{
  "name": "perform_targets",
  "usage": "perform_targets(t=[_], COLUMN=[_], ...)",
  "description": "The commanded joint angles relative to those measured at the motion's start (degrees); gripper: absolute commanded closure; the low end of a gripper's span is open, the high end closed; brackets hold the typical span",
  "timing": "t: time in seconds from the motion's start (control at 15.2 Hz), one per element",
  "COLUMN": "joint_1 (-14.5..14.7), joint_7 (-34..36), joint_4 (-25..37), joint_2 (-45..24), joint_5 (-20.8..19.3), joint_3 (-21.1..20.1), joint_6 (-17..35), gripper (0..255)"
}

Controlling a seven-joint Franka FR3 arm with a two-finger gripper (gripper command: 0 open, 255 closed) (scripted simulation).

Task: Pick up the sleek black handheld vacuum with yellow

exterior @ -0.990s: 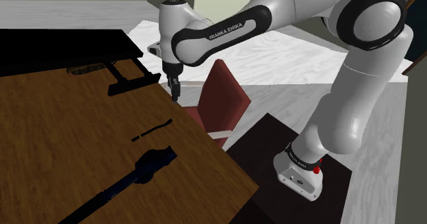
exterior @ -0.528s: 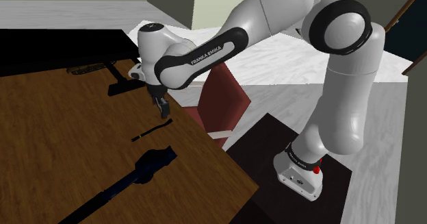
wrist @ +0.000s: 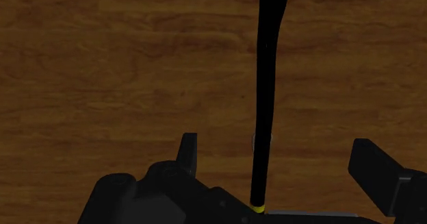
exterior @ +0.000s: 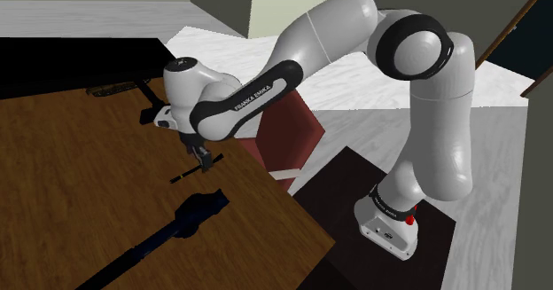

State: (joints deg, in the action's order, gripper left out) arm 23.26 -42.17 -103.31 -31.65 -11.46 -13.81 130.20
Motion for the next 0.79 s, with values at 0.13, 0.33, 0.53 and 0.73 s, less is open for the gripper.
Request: perform_targets(t=[0.13,0.33,0.53,0.73], joint_1=[0.3,0.3,0.3,0.3], joint_7=[0.4,0.3,0.3,0.3], joint_4=[0.0,0.3,0.3,0.3], joint_2=[-2.0,-2.2,-2.2,-2.2], joint_5=[-0.6,-0.7,-0.6,-0.6], joint_3=[0.4,0.5,0.4,0.4], joint_6=[2.0,1.9,1.8,1.8], gripper=[0,255,255,255])
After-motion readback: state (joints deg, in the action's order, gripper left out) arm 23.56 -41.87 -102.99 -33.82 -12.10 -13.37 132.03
